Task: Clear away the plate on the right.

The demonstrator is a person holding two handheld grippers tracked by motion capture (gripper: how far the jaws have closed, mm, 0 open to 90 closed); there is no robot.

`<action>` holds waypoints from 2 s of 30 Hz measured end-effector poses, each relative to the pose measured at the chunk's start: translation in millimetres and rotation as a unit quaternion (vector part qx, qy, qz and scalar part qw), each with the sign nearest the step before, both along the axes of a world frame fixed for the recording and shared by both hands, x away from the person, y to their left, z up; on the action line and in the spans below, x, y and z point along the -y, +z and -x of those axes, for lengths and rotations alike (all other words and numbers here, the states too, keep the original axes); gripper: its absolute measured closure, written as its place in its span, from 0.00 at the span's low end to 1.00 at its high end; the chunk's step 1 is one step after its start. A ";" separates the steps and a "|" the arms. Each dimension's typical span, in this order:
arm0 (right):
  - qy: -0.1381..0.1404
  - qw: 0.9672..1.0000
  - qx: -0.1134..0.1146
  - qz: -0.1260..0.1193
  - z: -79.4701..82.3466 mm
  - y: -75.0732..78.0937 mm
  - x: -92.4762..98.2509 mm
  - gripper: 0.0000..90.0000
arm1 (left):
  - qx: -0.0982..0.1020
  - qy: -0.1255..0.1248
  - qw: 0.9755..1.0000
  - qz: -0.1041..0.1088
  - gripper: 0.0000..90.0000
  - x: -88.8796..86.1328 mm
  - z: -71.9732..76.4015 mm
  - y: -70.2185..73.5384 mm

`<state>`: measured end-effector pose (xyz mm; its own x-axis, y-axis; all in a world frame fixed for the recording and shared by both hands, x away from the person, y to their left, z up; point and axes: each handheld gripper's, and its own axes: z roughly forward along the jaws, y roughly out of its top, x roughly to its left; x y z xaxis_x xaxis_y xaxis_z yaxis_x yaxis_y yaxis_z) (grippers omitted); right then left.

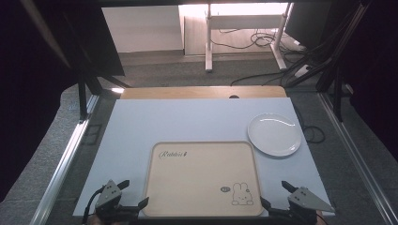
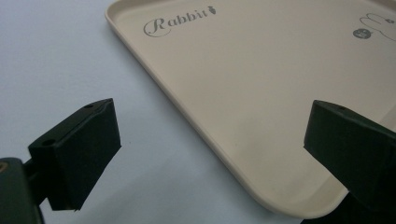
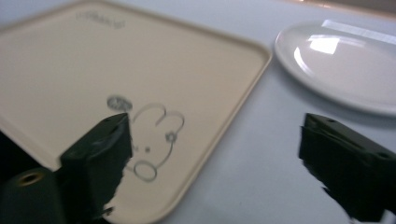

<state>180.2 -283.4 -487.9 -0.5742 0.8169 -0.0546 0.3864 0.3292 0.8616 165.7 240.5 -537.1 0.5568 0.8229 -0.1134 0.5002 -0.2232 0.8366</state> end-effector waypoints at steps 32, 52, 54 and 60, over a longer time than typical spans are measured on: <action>0.030 0.997 0.010 0.070 -7.0 -9.0 -11.3 0.01 | -0.001 0.001 1.000 -0.004 0.04 0.0 0.9 -0.1; 0.018 0.993 0.035 0.111 -14.0 -6.4 -14.2 0.00 | 0.000 0.001 1.000 -0.006 0.04 0.4 0.9 -0.2; 0.015 0.993 0.034 0.114 -15.1 -5.9 -14.6 0.00 | 0.000 0.001 1.000 -0.006 0.04 0.5 0.9 -0.2; 0.013 0.990 0.047 0.129 -18.9 -5.0 -13.7 0.00 | -0.001 0.001 1.000 -0.006 0.04 0.5 0.9 -0.2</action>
